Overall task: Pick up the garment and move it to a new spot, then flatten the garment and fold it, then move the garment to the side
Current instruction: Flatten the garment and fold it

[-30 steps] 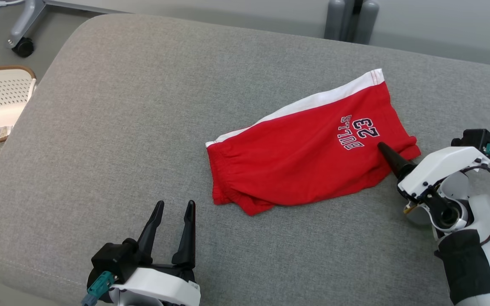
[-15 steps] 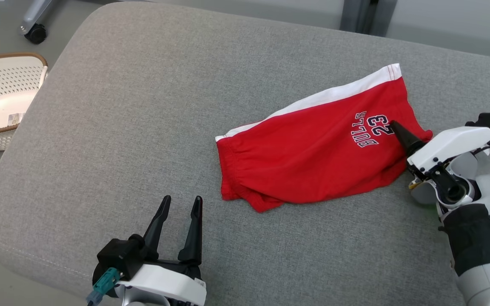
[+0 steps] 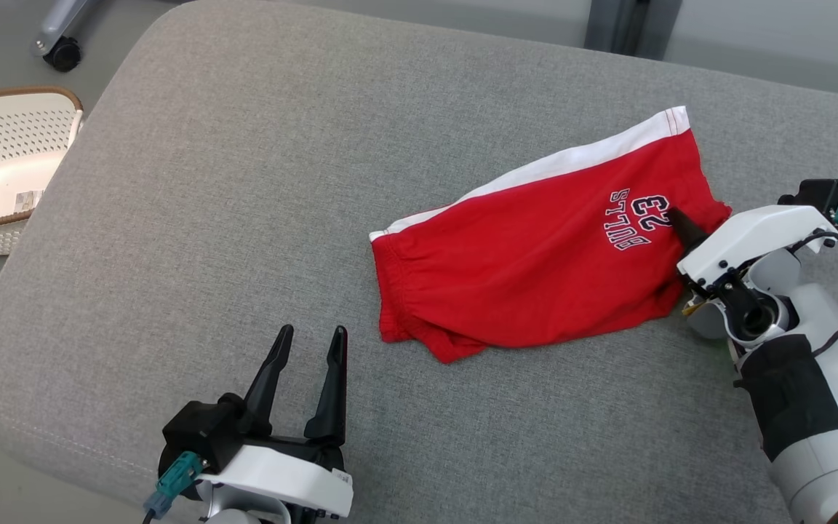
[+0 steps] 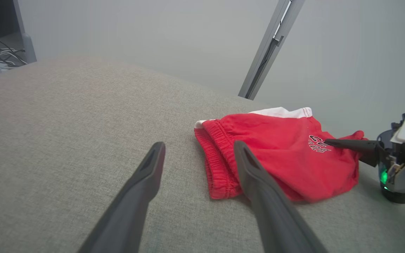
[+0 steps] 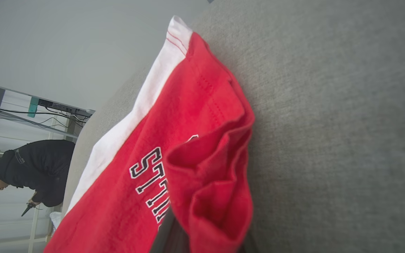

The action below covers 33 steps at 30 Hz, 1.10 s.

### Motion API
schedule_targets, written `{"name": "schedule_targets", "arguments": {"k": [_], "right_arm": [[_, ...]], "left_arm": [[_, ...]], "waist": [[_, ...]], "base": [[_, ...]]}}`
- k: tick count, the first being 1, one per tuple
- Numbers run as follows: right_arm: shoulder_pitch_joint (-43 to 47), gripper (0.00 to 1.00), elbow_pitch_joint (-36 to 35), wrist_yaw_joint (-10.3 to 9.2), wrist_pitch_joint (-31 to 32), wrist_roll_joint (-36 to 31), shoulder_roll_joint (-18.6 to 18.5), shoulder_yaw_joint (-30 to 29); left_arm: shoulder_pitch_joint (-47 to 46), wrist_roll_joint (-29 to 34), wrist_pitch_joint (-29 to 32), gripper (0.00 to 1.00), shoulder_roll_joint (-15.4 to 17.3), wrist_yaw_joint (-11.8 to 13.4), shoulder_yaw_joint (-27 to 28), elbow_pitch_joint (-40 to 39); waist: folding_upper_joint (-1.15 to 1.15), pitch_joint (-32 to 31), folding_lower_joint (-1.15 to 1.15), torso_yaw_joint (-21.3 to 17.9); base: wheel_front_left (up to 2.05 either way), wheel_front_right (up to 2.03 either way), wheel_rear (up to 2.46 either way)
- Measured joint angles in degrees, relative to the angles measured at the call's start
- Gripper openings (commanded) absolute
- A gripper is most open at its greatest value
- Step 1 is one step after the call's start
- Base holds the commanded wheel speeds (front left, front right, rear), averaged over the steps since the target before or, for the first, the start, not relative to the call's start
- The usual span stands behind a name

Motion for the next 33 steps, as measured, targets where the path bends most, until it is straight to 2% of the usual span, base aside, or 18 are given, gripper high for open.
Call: {"name": "schedule_targets", "arguments": {"k": [5,18,23,33], "right_arm": [[-0.2,0.0,1.1,0.01,-5.0,-2.1,0.2,-0.2],[1.1,0.0,8.6,0.0,-15.9,-4.5,-1.0,-6.3],[3.1,0.0,9.7,0.01,-18.1,-3.9,-0.8,-9.1],[8.0,0.0,10.4,0.19,-18.5,-3.8,-0.5,-13.2]], "left_arm": [[0.0,0.0,0.0,1.0,0.0,0.1,0.4,0.3],[0.8,0.4,0.0,1.0,0.0,0.2,2.1,0.9],[1.2,0.7,0.0,1.0,0.0,-0.1,3.1,1.1],[1.9,1.1,0.0,1.0,0.0,-0.4,4.1,1.4]], "waist": [[0.0,-0.9,0.0,-0.7],[0.0,-3.5,0.0,-4.0],[0.0,-4.6,0.0,-6.0],[0.0,-6.5,0.0,-9.6]], "base": [[0.0,0.0,0.0],[0.0,0.0,0.0],[0.0,0.0,0.0],[0.0,0.0,0.0]]}}
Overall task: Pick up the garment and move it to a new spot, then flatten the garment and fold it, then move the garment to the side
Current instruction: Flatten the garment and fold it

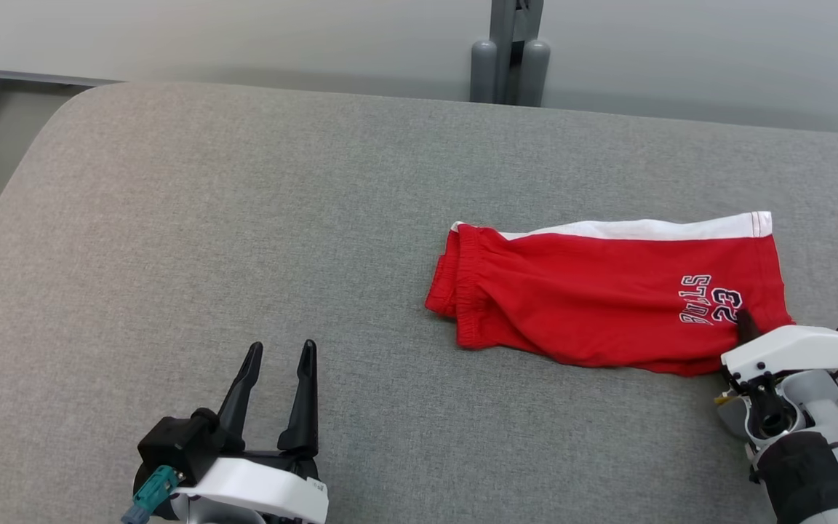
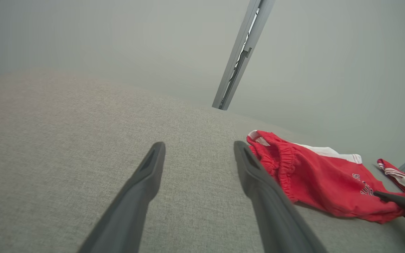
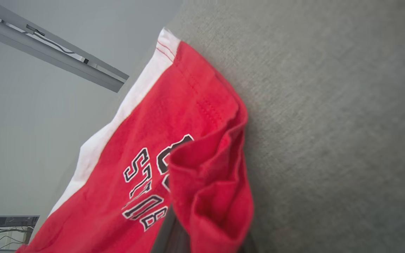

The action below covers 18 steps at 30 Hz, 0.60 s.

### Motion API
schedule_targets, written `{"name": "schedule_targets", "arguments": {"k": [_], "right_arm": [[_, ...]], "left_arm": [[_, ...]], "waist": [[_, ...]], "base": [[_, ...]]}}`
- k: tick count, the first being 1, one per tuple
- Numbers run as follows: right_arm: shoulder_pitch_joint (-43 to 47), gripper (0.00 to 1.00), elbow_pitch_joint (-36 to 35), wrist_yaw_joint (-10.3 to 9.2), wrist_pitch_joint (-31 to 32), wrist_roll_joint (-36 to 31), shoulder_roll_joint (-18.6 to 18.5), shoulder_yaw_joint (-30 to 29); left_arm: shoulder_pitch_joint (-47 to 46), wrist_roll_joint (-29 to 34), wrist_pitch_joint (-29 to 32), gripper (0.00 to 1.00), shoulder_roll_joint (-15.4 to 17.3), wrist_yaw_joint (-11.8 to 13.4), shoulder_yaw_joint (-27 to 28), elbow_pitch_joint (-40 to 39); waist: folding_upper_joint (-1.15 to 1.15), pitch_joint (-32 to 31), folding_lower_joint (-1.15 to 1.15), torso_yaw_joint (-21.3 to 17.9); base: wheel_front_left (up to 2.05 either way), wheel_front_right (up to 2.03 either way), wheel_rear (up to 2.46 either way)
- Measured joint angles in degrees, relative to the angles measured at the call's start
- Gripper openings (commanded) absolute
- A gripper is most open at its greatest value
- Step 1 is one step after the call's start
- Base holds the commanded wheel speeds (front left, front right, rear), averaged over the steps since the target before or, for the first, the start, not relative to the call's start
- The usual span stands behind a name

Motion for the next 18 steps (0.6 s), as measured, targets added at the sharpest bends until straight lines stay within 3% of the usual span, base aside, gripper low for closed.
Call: {"name": "schedule_targets", "arguments": {"k": [11,18], "right_arm": [[1.5,0.0,-0.7,-0.04,-2.5,-0.5,0.7,0.6],[3.0,0.0,-8.6,-0.2,-0.3,2.7,0.9,7.6]], "left_arm": [[0.4,0.2,0.0,1.0,0.0,-0.5,0.3,0.5],[1.0,0.6,0.0,1.0,0.0,-1.0,0.9,0.9]], "waist": [[0.0,-1.7,0.0,-1.1],[0.0,-2.8,0.0,-1.2]], "base": [[0.0,0.0,0.0],[0.0,0.0,0.0]]}}
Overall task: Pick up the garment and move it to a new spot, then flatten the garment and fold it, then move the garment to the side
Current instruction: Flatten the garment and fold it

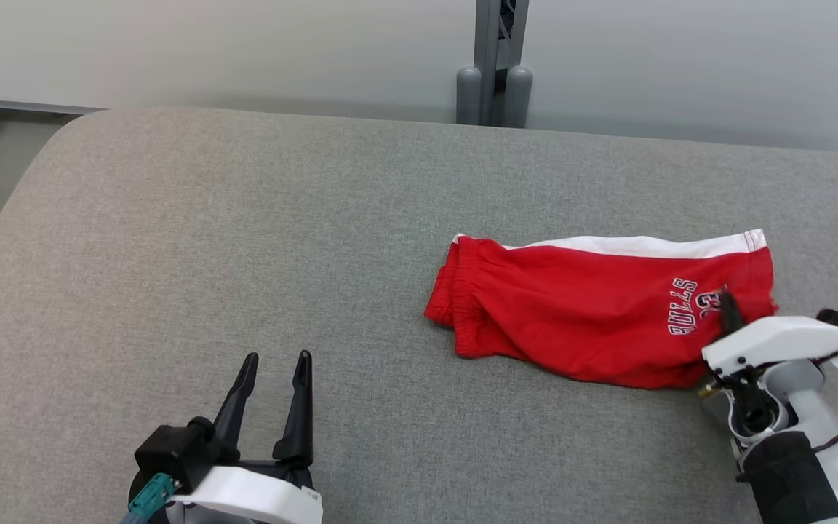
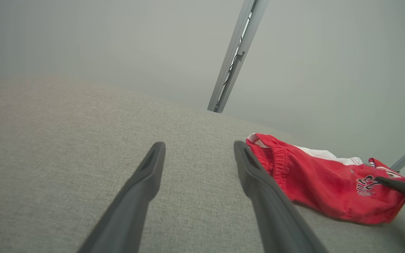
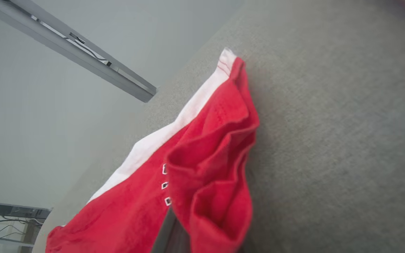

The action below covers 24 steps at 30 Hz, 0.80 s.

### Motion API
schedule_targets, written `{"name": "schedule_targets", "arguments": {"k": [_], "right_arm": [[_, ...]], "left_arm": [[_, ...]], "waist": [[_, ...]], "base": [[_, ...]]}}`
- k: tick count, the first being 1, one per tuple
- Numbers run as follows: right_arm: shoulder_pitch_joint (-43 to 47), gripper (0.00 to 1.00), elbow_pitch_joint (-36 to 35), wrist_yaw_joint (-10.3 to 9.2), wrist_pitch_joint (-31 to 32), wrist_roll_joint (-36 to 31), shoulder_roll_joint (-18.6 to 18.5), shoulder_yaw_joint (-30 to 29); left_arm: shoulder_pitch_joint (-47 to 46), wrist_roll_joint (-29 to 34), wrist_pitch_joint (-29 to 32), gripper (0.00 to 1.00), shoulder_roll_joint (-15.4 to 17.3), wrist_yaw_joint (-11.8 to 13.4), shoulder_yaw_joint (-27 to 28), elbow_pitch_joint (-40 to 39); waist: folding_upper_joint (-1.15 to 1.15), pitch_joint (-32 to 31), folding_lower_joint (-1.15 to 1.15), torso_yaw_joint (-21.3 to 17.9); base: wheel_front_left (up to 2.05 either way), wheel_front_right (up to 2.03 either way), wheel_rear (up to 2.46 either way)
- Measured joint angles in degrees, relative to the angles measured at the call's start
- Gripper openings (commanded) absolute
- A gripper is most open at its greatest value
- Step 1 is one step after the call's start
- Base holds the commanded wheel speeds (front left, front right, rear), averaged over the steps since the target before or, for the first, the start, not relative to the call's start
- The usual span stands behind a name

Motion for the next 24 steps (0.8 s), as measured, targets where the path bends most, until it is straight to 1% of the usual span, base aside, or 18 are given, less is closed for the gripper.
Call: {"name": "schedule_targets", "arguments": {"k": [6,9,12,18,24], "right_arm": [[5.0,0.0,-12.4,0.0,2.0,9.8,0.0,10.8],[7.7,0.0,-18.3,0.0,2.5,13.0,0.1,15.6],[9.8,0.0,-22.7,0.0,3.0,15.3,0.1,18.5],[10.9,0.0,-26.6,0.0,3.4,17.4,0.1,21.9],[10.2,0.0,-27.1,0.0,3.4,20.2,0.1,26.6]], "left_arm": [[0.6,0.3,0.0,1.0,0.0,0.0,0.3,0.4],[0.8,0.3,0.0,1.0,0.0,0.2,0.5,0.5],[1.2,0.2,0.0,1.0,0.0,0.3,0.4,0.5],[1.3,0.0,0.0,1.0,0.0,0.2,-0.1,0.5],[1.3,-0.7,0.0,1.0,0.0,0.3,-0.7,0.5]], "waist": [[0.0,-1.1,0.0,0.0],[0.0,-1.7,0.0,-0.1],[0.0,-2.0,0.0,0.1],[0.0,-1.8,0.0,1.1],[0.0,-0.8,0.0,3.1]], "base": [[0.0,0.0,0.0],[0.0,0.0,0.0],[0.0,0.0,0.0],[0.0,0.0,0.0],[0.0,0.0,0.0]]}}
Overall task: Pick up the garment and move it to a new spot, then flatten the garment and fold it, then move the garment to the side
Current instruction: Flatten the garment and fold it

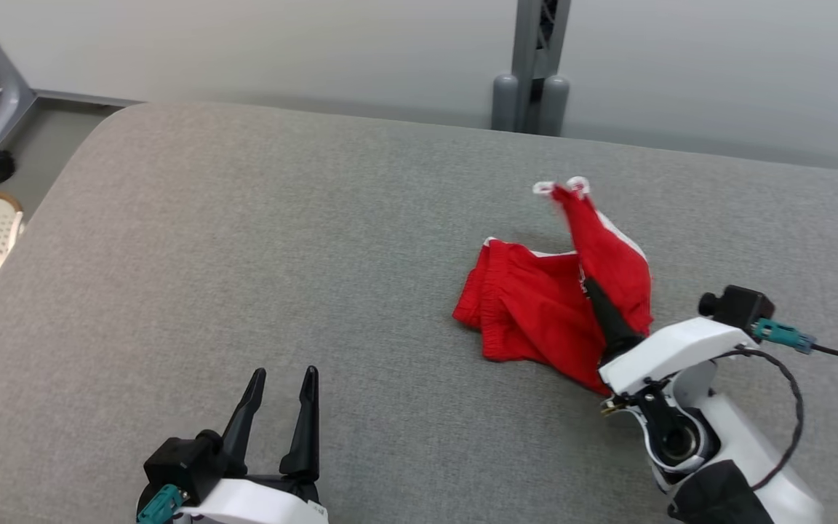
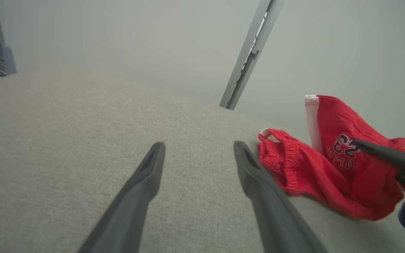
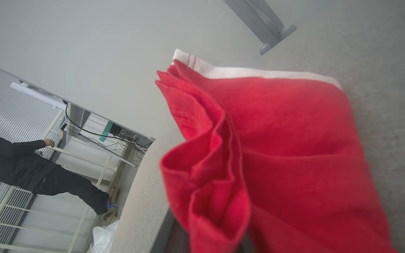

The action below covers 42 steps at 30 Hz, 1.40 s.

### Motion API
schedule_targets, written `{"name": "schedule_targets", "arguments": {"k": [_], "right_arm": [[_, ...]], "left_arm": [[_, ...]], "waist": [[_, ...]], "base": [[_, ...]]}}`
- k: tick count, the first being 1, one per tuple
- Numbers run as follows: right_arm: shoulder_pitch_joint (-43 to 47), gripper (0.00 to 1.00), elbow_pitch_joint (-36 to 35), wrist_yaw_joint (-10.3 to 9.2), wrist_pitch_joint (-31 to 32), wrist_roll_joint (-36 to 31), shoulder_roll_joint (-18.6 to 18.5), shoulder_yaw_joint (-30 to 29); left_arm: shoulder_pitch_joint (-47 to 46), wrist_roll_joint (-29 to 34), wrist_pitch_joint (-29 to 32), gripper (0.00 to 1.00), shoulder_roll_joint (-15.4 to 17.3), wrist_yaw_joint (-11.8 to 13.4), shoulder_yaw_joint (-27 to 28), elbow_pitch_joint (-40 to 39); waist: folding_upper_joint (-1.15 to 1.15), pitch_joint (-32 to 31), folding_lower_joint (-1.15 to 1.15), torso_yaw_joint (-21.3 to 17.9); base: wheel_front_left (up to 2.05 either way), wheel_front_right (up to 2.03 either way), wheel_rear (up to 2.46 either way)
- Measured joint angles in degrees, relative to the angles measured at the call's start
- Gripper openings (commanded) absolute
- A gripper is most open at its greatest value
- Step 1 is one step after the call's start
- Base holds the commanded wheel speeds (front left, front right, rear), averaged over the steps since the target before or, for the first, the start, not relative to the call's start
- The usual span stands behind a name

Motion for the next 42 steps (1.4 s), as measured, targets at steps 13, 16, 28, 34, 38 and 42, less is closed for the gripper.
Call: {"name": "schedule_targets", "arguments": {"k": [13,16,28,34,38,42], "right_arm": [[-5.7,0.0,7.2,0.0,-2.7,6.0,0.0,12.2],[-7.1,0.0,9.8,0.0,-3.4,7.0,0.1,14.3],[-13.5,1.0,18.9,0.0,-6.5,11.9,-0.1,23.8],[-15.1,1.0,18.9,0.0,-8.0,13.5,0.0,29.7],[-16.0,1.0,19.7,0.0,-9.4,13.4,0.0,33.1],[-16.3,1.0,19.9,0.0,-10.2,14.5,0.0,35.3]], "left_arm": [[0.0,-1.5,0.0,1.0,0.0,0.3,-1.9,0.2],[0.0,-1.9,0.0,1.0,0.0,0.6,-2.2,0.1],[-0.4,-2.5,0.0,1.0,0.0,1.0,-2.8,0.0],[-0.4,-2.7,0.0,1.0,0.0,1.2,-3.1,0.1],[-0.7,-2.9,0.0,1.0,0.0,1.2,-3.3,0.3],[-0.7,-2.9,0.0,1.0,0.0,1.2,-3.1,0.4]], "waist": [[0.0,1.2,0.0,5.4],[0.0,1.7,0.0,6.4],[0.0,3.4,0.0,8.3],[0.0,3.4,0.0,7.9],[0.0,3.4,0.0,7.8],[0.0,3.0,0.0,7.6]], "base": [[0.0,0.0,0.0],[0.0,0.0,0.0],[0.0,0.0,0.0],[0.0,0.0,0.0],[0.0,0.0,0.0],[0.0,0.0,0.0]]}}
